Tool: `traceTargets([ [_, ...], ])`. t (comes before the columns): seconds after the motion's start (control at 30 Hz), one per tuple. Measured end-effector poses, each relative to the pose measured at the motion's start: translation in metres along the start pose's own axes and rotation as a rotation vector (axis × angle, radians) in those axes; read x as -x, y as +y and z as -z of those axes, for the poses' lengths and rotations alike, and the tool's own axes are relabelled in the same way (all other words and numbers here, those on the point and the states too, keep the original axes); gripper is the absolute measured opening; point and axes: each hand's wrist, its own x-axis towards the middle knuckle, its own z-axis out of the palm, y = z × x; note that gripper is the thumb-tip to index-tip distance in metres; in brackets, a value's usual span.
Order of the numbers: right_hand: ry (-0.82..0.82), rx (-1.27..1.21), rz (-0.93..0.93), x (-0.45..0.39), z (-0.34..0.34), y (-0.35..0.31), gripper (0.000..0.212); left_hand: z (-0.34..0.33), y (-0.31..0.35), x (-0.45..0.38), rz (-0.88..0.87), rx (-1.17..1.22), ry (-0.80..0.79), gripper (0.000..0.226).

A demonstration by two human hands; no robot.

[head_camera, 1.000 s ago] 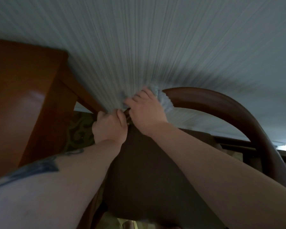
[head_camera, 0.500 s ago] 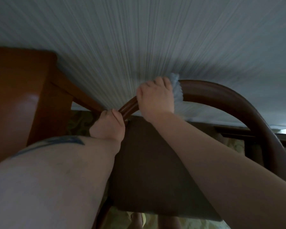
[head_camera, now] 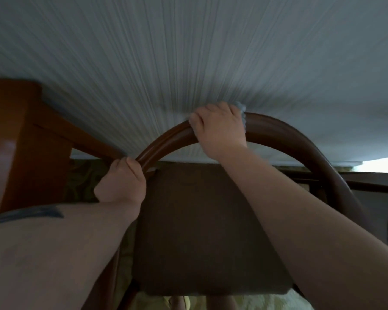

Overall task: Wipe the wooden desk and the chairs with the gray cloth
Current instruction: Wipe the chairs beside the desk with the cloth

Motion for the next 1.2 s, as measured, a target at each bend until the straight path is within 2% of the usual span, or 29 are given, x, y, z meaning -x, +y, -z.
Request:
traceTargets([
  [0.1,0.049,-0.022,-0.157,0.007,0.010,0.040,0.039,-0.002,-0.001,0.000,0.012,0.024,0.013,0.052],
  [0.27,0.050,-0.061,-0.444,0.026,0.023,0.087,0.025,0.001,0.001,0.002,0.021,0.051,-0.008,0.051],
  [0.47,-0.059,-0.032,-0.857,0.073,0.028,0.144,0.044,-0.002,-0.001,-0.002,-0.002,0.064,0.007,0.046],
  [0.53,-0.060,-0.051,-0.939,0.092,0.031,0.149,0.051,0.001,0.000,-0.001,0.001,0.072,-0.014,0.041],
  [0.63,0.011,-0.098,-1.037,0.103,0.032,0.145,0.048,0.003,0.000,0.000,-0.010,0.069,-0.015,0.040],
  [0.7,0.013,-0.106,-1.070,0.091,0.034,0.139,0.060,0.003,-0.001,0.000,-0.015,0.069,-0.018,0.039],
  [0.73,-0.003,-0.093,-1.055,0.080,0.036,0.133,0.067,0.003,-0.001,0.000,-0.016,0.069,-0.017,0.038],
  [0.77,-0.019,-0.083,-1.021,0.067,0.037,0.127,0.065,0.002,0.000,0.000,-0.021,0.069,-0.012,0.038],
  [0.83,-0.003,-0.104,-0.893,0.038,0.035,0.109,0.046,0.001,-0.001,0.000,-0.033,0.062,-0.002,0.039],
  [0.9,-0.039,-0.058,-0.628,0.008,0.031,0.076,0.040,0.000,-0.001,-0.001,-0.039,0.048,0.006,0.040],
  [0.97,-0.152,0.070,-0.352,-0.012,0.026,0.028,0.038,-0.001,-0.002,-0.001,-0.050,0.041,0.017,0.041],
  [1.07,-0.271,0.234,0.034,-0.013,0.008,-0.049,0.033,-0.003,-0.002,-0.001,-0.044,0.031,0.010,0.045],
  [1.13,-0.298,0.226,0.249,0.003,-0.008,-0.083,0.038,-0.007,-0.004,-0.003,0.020,0.007,-0.002,0.046],
  [1.2,-0.258,0.143,0.377,0.016,-0.021,-0.090,0.044,-0.011,-0.005,-0.006,0.061,0.009,-0.010,0.041],
])
